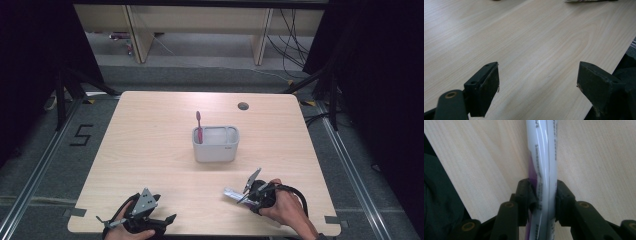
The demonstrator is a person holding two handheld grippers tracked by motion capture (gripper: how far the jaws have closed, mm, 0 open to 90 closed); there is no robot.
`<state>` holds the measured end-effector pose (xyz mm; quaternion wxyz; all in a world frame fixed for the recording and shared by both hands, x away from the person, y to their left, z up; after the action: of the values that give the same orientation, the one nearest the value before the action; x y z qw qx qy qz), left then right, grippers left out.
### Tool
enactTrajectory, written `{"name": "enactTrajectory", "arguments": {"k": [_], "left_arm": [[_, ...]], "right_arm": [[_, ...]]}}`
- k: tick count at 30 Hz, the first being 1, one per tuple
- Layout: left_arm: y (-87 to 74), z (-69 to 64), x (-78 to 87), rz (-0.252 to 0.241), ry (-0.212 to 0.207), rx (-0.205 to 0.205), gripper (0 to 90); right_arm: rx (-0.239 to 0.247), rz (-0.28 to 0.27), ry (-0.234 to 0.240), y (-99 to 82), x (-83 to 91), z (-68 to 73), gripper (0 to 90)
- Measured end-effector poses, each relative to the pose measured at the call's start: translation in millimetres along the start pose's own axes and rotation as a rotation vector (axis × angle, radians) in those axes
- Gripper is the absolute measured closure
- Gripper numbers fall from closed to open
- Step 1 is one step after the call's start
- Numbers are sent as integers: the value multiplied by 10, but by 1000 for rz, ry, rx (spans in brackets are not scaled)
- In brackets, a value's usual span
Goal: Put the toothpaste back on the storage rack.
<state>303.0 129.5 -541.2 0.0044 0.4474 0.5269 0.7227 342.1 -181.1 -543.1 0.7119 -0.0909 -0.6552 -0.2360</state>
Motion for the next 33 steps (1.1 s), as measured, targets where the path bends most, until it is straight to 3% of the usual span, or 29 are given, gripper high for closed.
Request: {"name": "enactTrajectory", "arguments": {"k": [12, 23, 29, 33], "left_arm": [[-1, -14, 0, 0, -3, 6, 181], [-2, -19, -2, 2, -16, 8, 187], [2, -20, -14, -10, -15, 10, 188], [-3, -3, -5, -2, 0, 0, 188]], "right_arm": [[9, 37, 11, 37, -13, 6, 733], [15, 25, 2, 35, -6, 9, 744], [6, -72, -8, 40, 134, -23, 747], [-15, -183, -15, 67, 325, -81, 747]]}}
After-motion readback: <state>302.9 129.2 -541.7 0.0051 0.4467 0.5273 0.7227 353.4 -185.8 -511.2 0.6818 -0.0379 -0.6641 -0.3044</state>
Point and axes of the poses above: each handheld gripper's, and its own axes: x roughly backward along the jaws, y roughly out of its top, z roughly to its left, the point moved 7 cm from there along -x, roughly forward along the jaws, and after that the axes turned 7 degrees about y, right-handed, at the moved point
